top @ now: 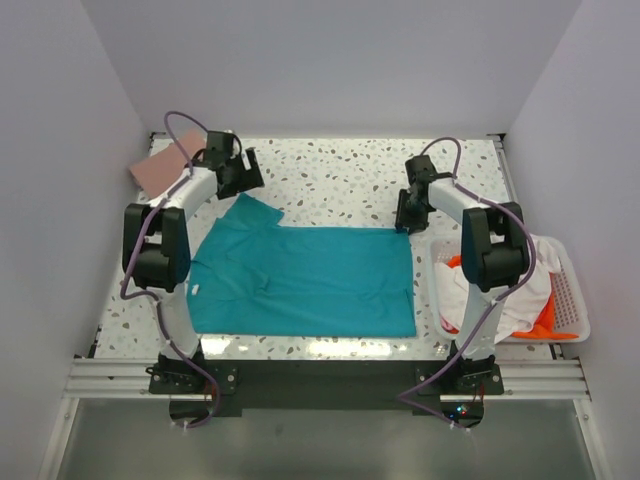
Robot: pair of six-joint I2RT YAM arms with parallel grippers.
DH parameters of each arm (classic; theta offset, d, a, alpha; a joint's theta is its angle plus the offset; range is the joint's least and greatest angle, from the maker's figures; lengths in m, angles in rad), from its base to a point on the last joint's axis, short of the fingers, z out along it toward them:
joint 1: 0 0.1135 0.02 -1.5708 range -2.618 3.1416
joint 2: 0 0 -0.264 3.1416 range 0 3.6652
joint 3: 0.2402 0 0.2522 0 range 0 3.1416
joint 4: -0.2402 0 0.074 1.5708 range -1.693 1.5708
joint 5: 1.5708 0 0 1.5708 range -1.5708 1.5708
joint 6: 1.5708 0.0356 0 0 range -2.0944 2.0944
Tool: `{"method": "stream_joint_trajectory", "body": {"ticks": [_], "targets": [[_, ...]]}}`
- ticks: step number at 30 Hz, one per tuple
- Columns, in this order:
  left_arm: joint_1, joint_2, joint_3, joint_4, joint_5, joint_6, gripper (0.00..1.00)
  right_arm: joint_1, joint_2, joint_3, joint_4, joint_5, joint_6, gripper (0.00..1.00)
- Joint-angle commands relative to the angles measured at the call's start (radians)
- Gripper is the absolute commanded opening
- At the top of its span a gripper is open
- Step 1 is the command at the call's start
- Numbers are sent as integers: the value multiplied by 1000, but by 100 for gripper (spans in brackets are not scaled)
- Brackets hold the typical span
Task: Fold and stack the t-shirts
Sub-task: Fold the tshirt
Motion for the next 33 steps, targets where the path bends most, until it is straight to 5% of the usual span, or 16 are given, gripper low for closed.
{"method": "stream_joint_trajectory", "body": {"ticks": [1,8,22,33], "targets": [[9,13,53,15,-15,23,89,-4,10,-10,37,-23,-11,37],[24,45,66,17,-29,26,88,-6,10,-31,28,-21,-27,22],[44,154,129,44,5,-3,77,-6,12,-28,21,-26,-38,21],[44,183,131,61,-6,-13,51,-6,12,-37,25,-31,-49,20]]}}
